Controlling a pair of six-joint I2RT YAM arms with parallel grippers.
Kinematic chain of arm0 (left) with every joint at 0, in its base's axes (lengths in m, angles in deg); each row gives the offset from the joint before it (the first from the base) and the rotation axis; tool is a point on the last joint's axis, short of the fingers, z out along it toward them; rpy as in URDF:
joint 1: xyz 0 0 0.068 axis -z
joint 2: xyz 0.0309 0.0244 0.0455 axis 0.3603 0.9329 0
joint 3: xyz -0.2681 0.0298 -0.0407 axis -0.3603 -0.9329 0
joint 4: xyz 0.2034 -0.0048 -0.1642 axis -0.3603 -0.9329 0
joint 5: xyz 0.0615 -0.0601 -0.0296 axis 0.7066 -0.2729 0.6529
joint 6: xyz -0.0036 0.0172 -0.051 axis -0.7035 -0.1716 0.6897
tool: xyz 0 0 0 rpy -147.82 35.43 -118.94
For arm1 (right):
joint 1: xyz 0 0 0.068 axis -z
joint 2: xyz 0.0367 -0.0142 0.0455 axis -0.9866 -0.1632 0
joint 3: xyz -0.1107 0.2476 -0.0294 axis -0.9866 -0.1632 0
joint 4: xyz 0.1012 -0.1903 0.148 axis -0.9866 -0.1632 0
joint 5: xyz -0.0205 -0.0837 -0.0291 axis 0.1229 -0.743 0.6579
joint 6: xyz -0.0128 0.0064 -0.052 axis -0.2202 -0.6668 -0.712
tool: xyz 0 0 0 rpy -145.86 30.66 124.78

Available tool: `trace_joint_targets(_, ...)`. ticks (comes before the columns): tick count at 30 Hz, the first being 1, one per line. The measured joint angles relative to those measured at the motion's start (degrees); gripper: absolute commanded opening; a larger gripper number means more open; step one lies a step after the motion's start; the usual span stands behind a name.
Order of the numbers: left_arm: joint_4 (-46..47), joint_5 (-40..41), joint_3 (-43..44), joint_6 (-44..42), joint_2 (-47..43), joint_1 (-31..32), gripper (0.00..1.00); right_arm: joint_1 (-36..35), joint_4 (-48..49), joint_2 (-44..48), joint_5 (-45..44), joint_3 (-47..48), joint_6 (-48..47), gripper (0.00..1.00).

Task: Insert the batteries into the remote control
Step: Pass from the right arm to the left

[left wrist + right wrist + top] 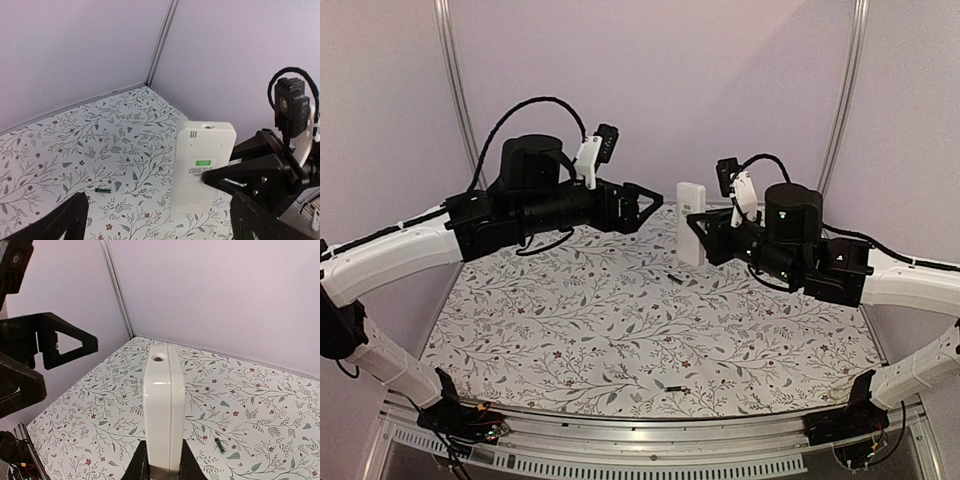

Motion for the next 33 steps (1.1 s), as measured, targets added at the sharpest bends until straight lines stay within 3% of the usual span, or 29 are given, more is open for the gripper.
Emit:
trace_joint_targets(4,3.17,0.76,-5.7,-0.55,-4.61,0.04,1.0,0.85,0.87,2.67,-1.92,-0.76,1.77,0.0)
trace_joint_targets(8,4.13,0.74,-7.1,-0.94,-1.64,1.31,1.0,0.92,2.67,4.57,-3.06,-0.76,3.82,0.0)
trace_joint_targets(21,4.74,-0.13,0.28,-4.81,8.66,6.4,0.95,0.92,5.68,3.65,-0.11,-0.81,7.89,0.0)
trace_joint_targets(26,5.09,-0.31,2.49,-5.33,10.29,6.47,0.83,0.92,6.69,3.19,0.74,-1.6,8.76,0.0)
trace_joint_targets(33,4.63,0.96,4.39,-6.05,12.81,6.56,0.55,0.92,7.43,3.13,1.25,-2.32,9.57,0.0)
